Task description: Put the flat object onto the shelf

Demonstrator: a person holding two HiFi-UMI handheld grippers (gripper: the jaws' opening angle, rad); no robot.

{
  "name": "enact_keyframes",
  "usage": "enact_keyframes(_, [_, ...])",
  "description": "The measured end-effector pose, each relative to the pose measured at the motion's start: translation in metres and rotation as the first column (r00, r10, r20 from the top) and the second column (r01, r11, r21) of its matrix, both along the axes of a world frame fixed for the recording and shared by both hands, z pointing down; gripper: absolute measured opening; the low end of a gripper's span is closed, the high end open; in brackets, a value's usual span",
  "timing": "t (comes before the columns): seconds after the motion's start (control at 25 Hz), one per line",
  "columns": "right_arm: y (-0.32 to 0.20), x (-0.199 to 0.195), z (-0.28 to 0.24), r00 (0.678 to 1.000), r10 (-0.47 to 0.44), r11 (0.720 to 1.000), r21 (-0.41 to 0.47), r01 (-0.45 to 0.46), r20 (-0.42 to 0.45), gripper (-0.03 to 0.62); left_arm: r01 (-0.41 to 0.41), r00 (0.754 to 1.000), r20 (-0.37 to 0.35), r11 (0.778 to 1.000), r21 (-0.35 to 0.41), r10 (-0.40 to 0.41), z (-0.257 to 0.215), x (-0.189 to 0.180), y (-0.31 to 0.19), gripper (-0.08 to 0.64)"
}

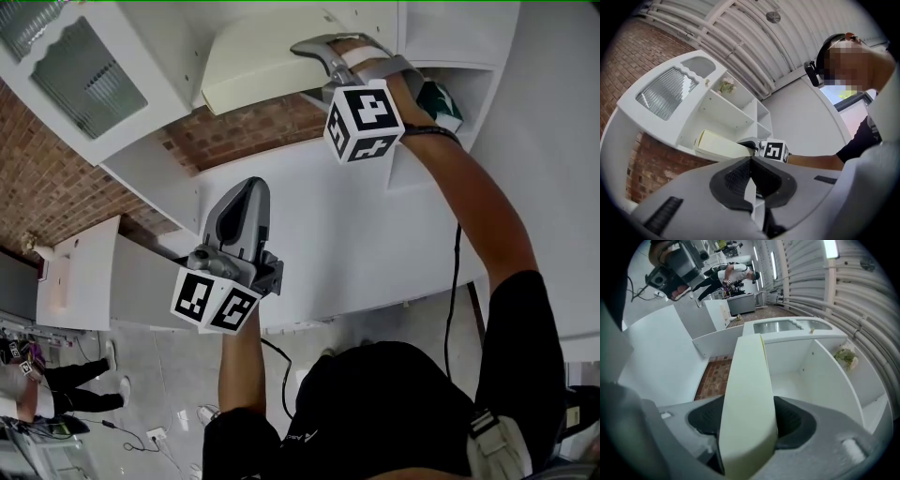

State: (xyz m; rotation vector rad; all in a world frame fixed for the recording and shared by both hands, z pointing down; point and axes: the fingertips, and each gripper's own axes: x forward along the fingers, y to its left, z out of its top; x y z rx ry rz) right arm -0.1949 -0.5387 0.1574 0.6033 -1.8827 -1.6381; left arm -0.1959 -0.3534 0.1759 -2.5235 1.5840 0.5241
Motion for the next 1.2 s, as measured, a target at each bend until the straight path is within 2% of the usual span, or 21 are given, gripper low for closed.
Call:
enact_keyframes(0.2, [0.001, -0.003, 0.000, 0.999, 0.025, 1.000, 0.008, -0.026, 0.036, 0.310, -0.009, 1.000, 0.025, 1.000, -0.005, 0.009, -0.005, -0.010, 0.005, -0.002])
enact_keyframes(0.32, [0.007, -0.003, -0.006, 0.995, 0.016, 1.000, -0.013, -0.015, 0.099, 0.350, -0.015, 0.999, 0.031, 1.000, -0.002, 0.015, -0.008, -0.017, 0.009, -0.003])
enact_keyframes(0.44, [0.020, 0.006, -0.013, 0.987, 0.006, 0.999, -0.041, 0.000, 0.158, 0.356, -0.016, 0.999, 0.051, 1.000, 0.005, 0.015, -0.012, -0.023, 0.009, -0.002])
enact_keyframes(0.6, [0.054, 0.021, -0.020, 0.970, -0.037, 0.996, -0.071, 0.055, 0.239, 0.356, -0.021, 0.997, 0.071, 0.999, 0.025, 0.020, -0.021, -0.030, 0.007, -0.002])
enact_keyframes(0.72, [0.087, 0.028, -0.020, 0.946, -0.085, 0.985, -0.114, 0.126, 0.314, 0.356, -0.031, 0.996, 0.083, 0.999, 0.038, 0.028, -0.028, -0.029, 0.007, -0.002])
enact_keyframes(0.8, [0.110, 0.032, -0.020, 0.915, -0.113, 0.966, -0.174, 0.193, 0.387, 0.345, -0.040, 0.995, 0.089, 0.998, 0.051, 0.036, -0.032, -0.023, 0.007, -0.002])
enact_keyframes(0.88, [0.135, 0.033, -0.021, 0.871, -0.131, 0.928, -0.250, 0.275, 0.473, 0.333, -0.048, 0.995, 0.095, 0.997, 0.064, 0.042, -0.035, -0.016, 0.009, -0.002])
enact_keyframes(1.0, [0.167, 0.038, -0.029, 0.773, -0.149, 0.849, -0.321, 0.419, 0.616, 0.218, -0.054, 0.992, 0.115, 0.995, 0.079, 0.044, -0.038, -0.005, 0.012, -0.002])
enact_keyframes(1.08, [0.179, 0.044, -0.031, 0.701, -0.120, 0.799, -0.350, 0.489, 0.703, 0.137, -0.054, 0.991, 0.124, 0.995, 0.088, 0.043, -0.039, 0.000, 0.014, -0.002])
enact_keyframes(1.2, [0.183, 0.052, -0.023, 0.643, -0.063, 0.767, -0.376, 0.520, 0.763, 0.038, -0.049, 0.990, 0.137, 0.994, 0.097, 0.036, -0.037, 0.007, 0.017, -0.002])
